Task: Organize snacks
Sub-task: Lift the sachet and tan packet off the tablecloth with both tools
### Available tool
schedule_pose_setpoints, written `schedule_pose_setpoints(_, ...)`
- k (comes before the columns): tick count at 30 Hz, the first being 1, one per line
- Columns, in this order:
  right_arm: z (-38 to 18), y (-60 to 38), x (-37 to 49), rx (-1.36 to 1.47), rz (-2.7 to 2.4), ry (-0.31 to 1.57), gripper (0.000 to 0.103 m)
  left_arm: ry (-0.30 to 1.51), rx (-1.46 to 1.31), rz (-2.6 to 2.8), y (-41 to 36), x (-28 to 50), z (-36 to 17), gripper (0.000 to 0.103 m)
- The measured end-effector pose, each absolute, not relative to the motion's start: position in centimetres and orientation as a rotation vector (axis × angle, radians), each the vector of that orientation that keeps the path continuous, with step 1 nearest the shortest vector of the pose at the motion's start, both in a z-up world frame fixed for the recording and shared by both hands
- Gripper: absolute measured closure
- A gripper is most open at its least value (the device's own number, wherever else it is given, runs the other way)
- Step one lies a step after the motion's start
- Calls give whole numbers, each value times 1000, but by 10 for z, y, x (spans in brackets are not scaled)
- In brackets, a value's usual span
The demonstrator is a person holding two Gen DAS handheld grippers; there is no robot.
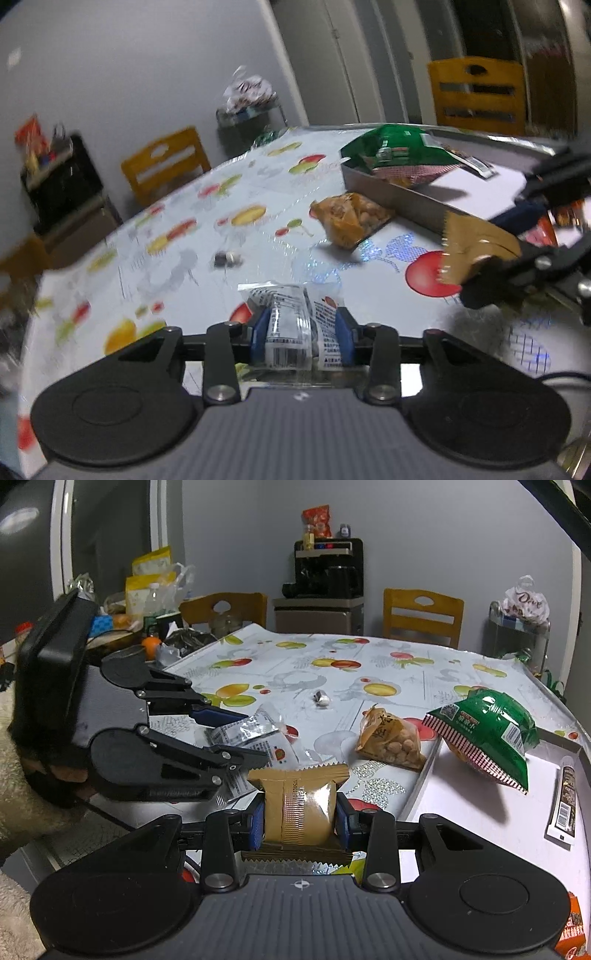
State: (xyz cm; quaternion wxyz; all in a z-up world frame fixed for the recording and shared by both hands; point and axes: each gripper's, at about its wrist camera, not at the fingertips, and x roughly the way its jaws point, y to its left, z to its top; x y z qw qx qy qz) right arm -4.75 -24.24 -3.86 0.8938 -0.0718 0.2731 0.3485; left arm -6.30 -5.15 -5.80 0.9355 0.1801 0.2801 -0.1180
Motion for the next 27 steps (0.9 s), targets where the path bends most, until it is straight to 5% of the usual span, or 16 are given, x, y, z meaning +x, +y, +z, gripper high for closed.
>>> schedule_pose_setpoints(7, -40, -244, -49, -148, 728, 574, 65, 641, 293, -306, -46, -56, -66, 41)
schedule_pose_setpoints(13, -41, -244, -49, -148, 728, 575, 65, 689, 248, -351, -41, -55, -71, 3)
schedule_pose_setpoints(25, -42, -242, -50, -149, 740, 582, 65, 705, 154, -335, -27, -52, -76, 2)
schedule_pose_setpoints(27, -42, -242, -50, -149, 739, 582, 65, 704, 140, -339, -26, -52, -76, 8)
